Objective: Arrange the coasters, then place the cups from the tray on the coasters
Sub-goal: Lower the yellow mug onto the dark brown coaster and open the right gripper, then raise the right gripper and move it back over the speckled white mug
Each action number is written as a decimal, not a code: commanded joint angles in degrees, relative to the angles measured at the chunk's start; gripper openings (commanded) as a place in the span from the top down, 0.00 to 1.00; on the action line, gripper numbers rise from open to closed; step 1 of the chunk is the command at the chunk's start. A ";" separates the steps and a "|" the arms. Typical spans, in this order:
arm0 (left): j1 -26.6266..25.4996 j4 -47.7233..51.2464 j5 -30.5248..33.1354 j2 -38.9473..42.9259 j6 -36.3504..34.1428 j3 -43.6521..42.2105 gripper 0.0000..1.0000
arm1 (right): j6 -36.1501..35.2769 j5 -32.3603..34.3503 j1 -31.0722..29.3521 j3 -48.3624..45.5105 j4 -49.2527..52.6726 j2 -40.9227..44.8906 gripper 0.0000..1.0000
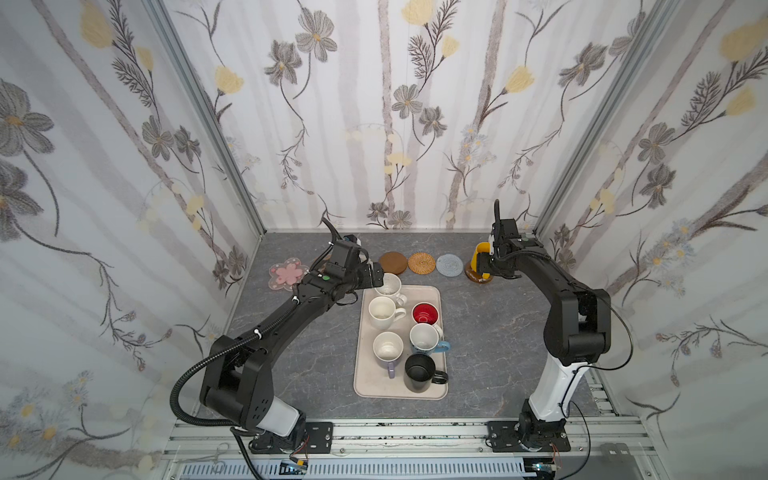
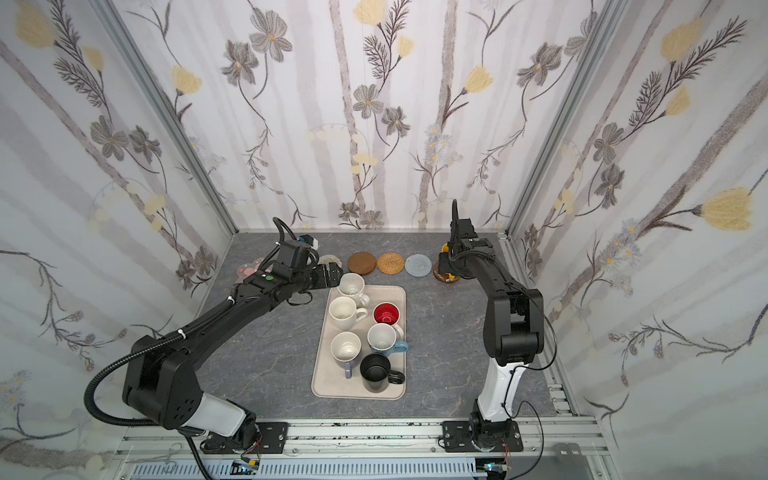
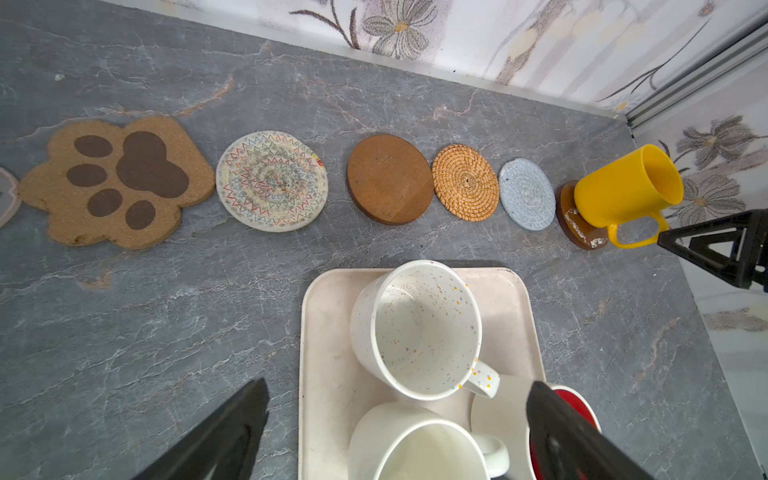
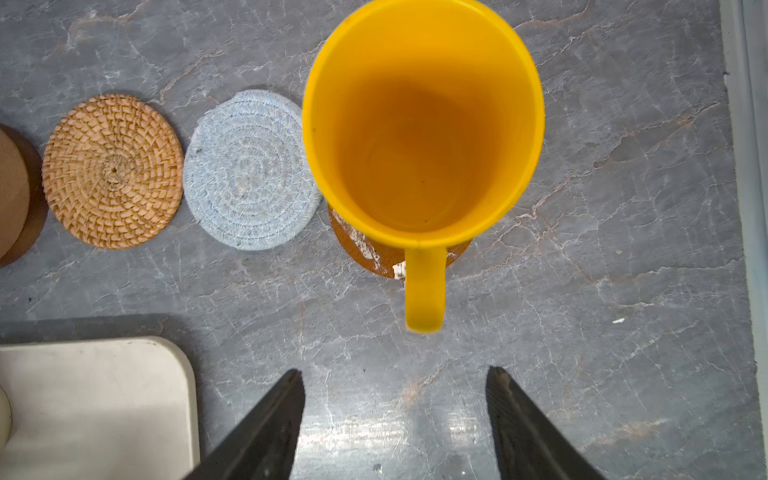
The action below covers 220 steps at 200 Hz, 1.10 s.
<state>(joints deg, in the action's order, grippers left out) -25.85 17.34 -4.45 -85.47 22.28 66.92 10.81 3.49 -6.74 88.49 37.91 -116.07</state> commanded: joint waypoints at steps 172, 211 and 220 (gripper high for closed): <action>-0.38 -0.82 3.62 8.46 5.04 -6.58 0.00 | 0.62 0.15 -27.13 5.05 -0.10 3.96 0.29; 1.13 -1.35 3.72 8.98 7.31 -10.98 0.00 | 0.62 -1.34 -30.92 6.56 -0.54 0.97 0.30; 1.24 -1.35 3.76 9.16 7.45 -11.16 0.00 | 0.63 -2.00 -31.69 6.70 -0.78 0.47 0.30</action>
<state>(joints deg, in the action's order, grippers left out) -24.97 17.10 -0.93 -77.08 27.64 56.66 11.07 3.25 -36.84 94.32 38.35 -114.43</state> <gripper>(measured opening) 0.996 0.701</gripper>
